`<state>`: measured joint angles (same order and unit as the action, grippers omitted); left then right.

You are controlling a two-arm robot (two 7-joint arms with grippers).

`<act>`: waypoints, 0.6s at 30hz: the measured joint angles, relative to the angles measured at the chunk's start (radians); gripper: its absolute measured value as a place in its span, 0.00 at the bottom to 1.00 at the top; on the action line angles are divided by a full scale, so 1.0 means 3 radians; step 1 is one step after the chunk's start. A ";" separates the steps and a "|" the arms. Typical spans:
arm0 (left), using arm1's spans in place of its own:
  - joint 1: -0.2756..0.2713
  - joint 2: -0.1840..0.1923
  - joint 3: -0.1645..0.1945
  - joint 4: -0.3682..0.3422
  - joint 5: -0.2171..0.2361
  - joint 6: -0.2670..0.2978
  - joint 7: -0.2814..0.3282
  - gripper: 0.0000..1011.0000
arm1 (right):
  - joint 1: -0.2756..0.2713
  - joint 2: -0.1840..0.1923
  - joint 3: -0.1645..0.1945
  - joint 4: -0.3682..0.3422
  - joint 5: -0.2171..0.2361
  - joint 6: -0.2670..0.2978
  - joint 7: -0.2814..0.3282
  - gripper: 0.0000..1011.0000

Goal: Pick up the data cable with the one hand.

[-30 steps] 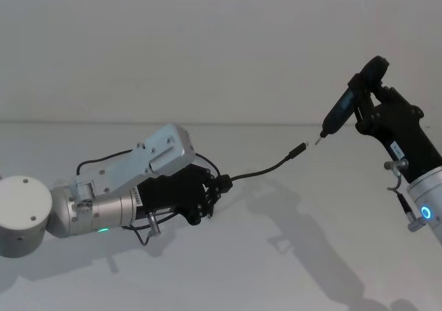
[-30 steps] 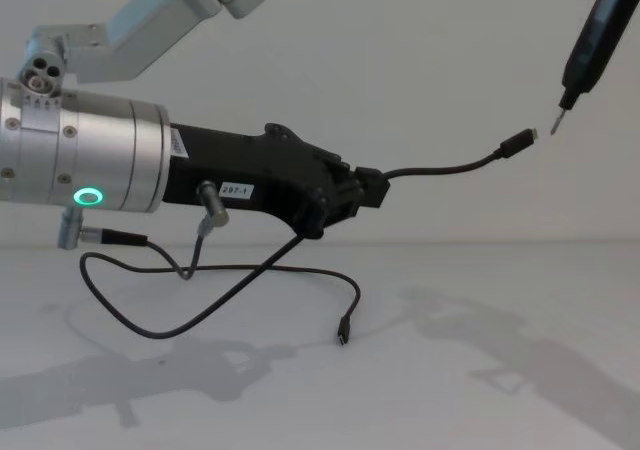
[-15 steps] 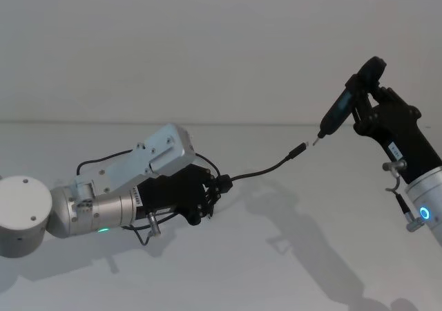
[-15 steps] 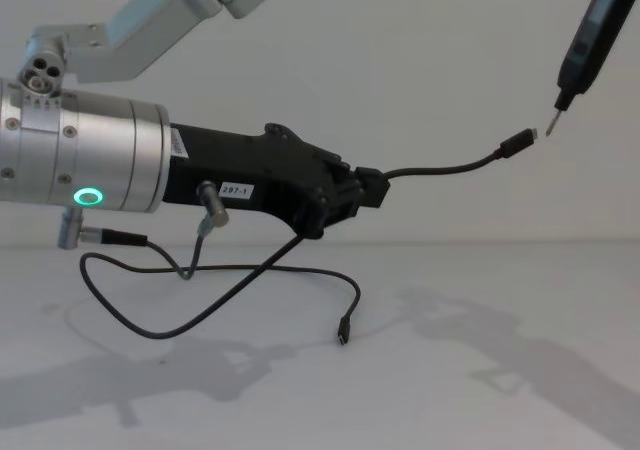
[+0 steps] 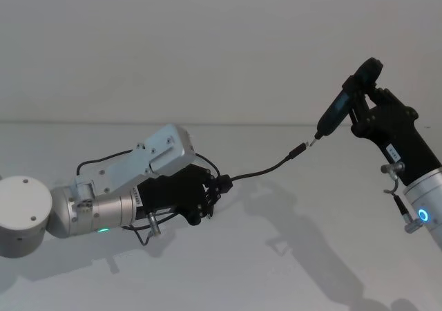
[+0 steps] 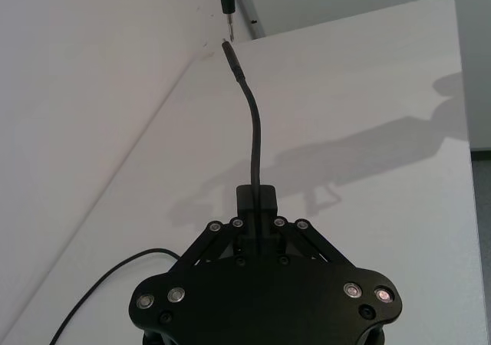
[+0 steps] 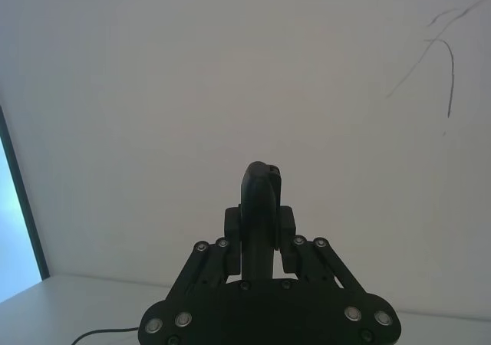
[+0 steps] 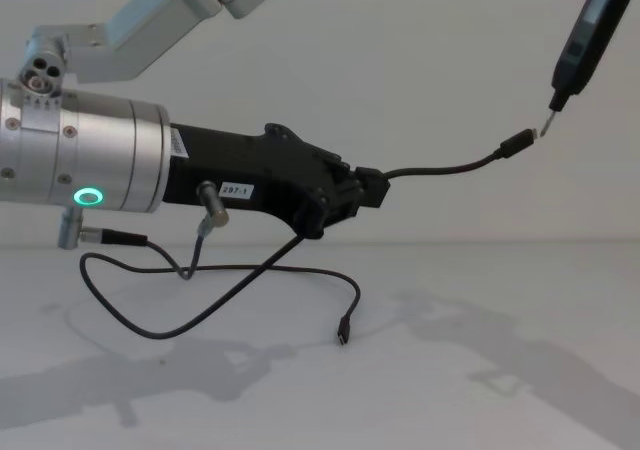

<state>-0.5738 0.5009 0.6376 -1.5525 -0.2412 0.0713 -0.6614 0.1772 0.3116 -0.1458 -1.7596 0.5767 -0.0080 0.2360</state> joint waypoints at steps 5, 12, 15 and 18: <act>0.0000 0.0000 0.0000 0.0000 0.0000 0.0000 0.0000 0.03 | -0.0001 0.0003 -0.0007 0.0008 0.0002 -0.0024 0.0013 0.28; 0.0000 0.0000 0.0000 0.0000 0.0000 0.0000 0.0000 0.03 | -0.0005 0.0003 -0.0016 0.0018 -0.0003 -0.0056 0.0030 0.28; 0.0000 0.0000 0.0000 0.0000 0.0000 0.0000 0.0000 0.03 | -0.0005 0.0001 -0.0019 0.0023 -0.0015 -0.0069 0.0035 0.28; 0.0000 0.0000 0.0000 0.0000 0.0000 0.0000 0.0000 0.03 | -0.0006 -0.0002 -0.0024 0.0028 -0.0033 -0.0082 0.0039 0.28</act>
<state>-0.5738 0.5009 0.6376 -1.5526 -0.2413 0.0713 -0.6614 0.1755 0.3111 -0.1532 -1.7512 0.5669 -0.0327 0.2479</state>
